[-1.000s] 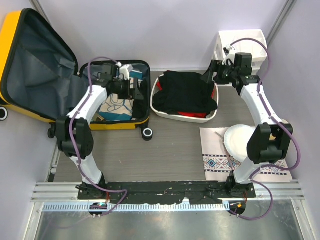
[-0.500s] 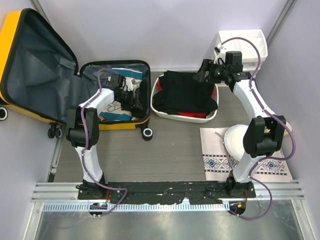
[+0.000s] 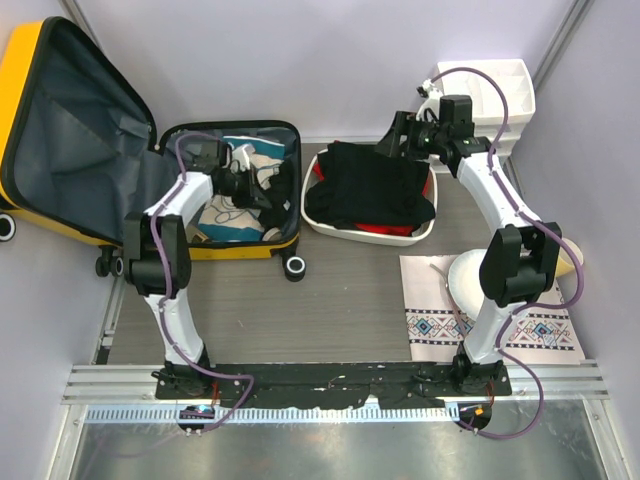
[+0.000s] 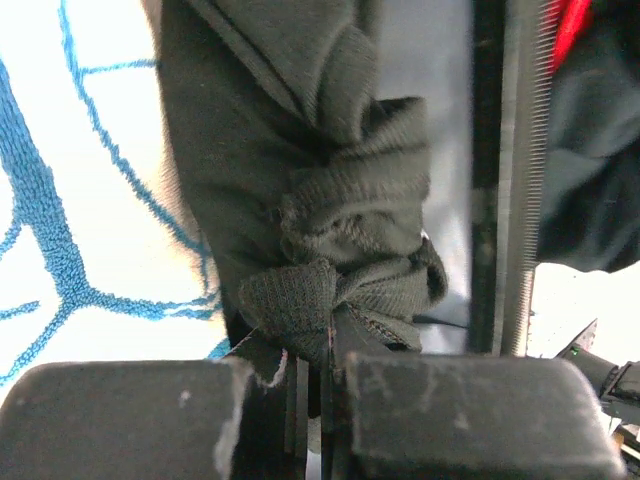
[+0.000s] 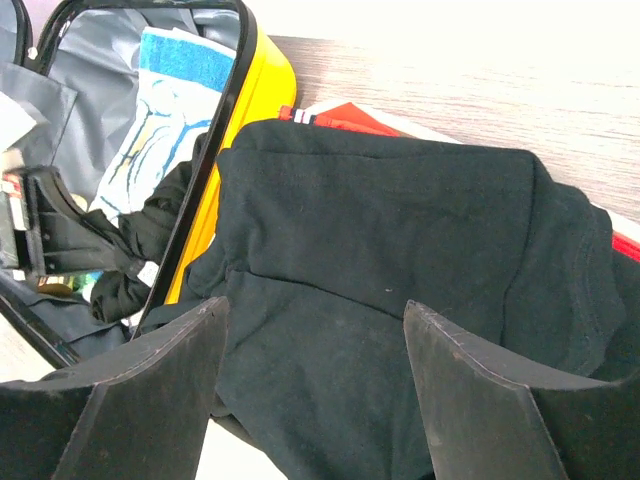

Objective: Open, take out, and arrange the luggage

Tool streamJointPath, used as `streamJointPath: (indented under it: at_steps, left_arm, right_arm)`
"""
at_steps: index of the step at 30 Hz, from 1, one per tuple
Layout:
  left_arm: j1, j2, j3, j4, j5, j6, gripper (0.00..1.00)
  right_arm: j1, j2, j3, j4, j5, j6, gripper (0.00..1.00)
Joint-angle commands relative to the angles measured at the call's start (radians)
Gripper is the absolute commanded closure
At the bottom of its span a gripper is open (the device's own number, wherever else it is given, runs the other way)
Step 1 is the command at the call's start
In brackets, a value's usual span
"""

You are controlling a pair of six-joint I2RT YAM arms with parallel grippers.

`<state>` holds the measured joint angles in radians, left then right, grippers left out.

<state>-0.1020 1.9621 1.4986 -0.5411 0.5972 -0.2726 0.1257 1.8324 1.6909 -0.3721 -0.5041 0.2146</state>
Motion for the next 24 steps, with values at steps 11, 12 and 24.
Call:
streamJointPath:
  at_steps: [11, 12, 24]
  left_arm:
    - [-0.079, -0.163, 0.305, 0.007, 0.162, 0.024, 1.0]
    - [-0.096, -0.149, 0.328, 0.007, 0.171, 0.024, 1.0]
    - [-0.379, 0.076, 0.779, 0.114, 0.3, -0.12, 1.0]
  right_arm:
    - [0.009, 0.002, 0.027, 0.065, -0.027, 0.031, 0.24]
    - [0.006, -0.001, 0.023, 0.065, -0.022, 0.032, 0.23]
    - [-0.147, -0.07, -0.051, 0.062, -0.002, 0.095, 0.24]
